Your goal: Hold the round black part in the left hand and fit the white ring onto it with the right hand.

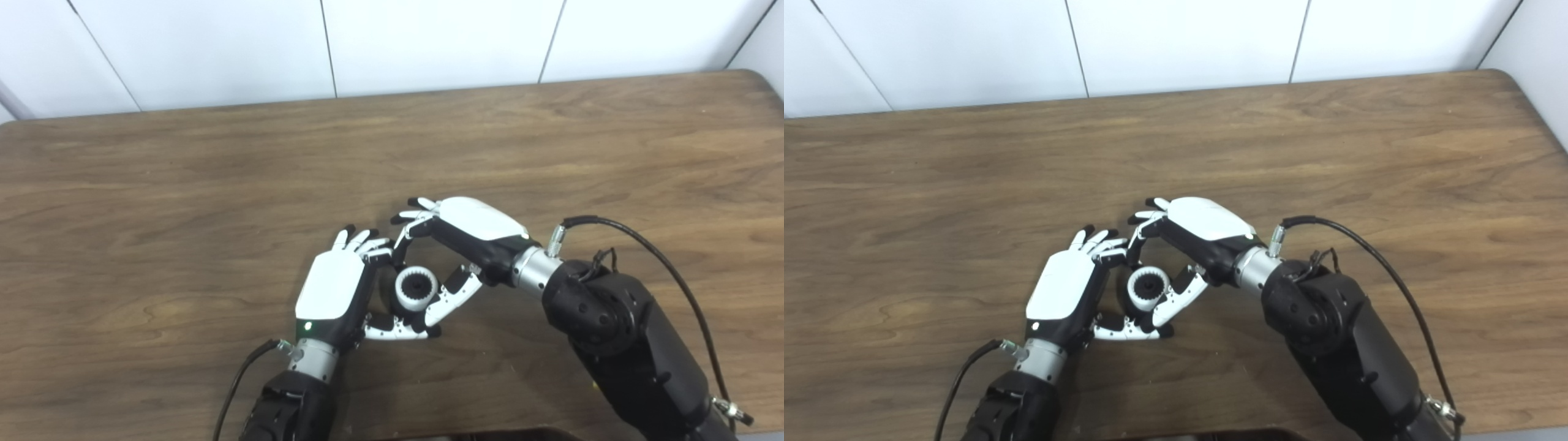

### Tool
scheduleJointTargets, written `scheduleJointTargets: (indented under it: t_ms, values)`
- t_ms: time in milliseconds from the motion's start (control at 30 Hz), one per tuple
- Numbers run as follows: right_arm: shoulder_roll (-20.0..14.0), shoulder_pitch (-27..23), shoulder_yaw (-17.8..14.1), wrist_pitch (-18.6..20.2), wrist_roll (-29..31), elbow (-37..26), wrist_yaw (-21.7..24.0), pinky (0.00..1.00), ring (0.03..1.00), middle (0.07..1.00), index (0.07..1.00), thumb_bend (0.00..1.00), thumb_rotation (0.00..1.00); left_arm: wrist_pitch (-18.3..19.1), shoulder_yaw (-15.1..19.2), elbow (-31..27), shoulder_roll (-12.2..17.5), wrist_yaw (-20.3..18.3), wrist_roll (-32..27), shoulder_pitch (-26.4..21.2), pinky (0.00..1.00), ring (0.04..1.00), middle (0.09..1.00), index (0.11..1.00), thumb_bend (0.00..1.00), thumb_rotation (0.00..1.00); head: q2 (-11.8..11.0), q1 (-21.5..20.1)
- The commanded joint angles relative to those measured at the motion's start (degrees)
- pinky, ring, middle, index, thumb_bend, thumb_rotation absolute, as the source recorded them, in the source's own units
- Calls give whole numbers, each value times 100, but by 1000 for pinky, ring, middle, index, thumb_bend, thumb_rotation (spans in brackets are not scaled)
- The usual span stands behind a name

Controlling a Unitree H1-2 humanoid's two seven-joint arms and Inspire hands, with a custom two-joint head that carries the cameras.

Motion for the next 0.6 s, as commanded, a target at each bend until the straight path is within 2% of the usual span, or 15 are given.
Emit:
scheduleJointTargets:
  t_ms: [0, 567]
  values:
    - [22, -150, -112, -60, 11, -194, -97, 1000, 1000, 900, 620, 1000, 312, 3, -13, -42, -1, -83, 90, -24, 1000, 910, 802, 484, 523, 49, 6, 8]
    - [-249, 28, -882, 29, 146, -608, -129, 1000, 1000, 905, 653, 1000, 347, -27, 69, -46, 57, -69, 26, -12, 1000, 917, 801, 485, 521, 50, -17, -7]
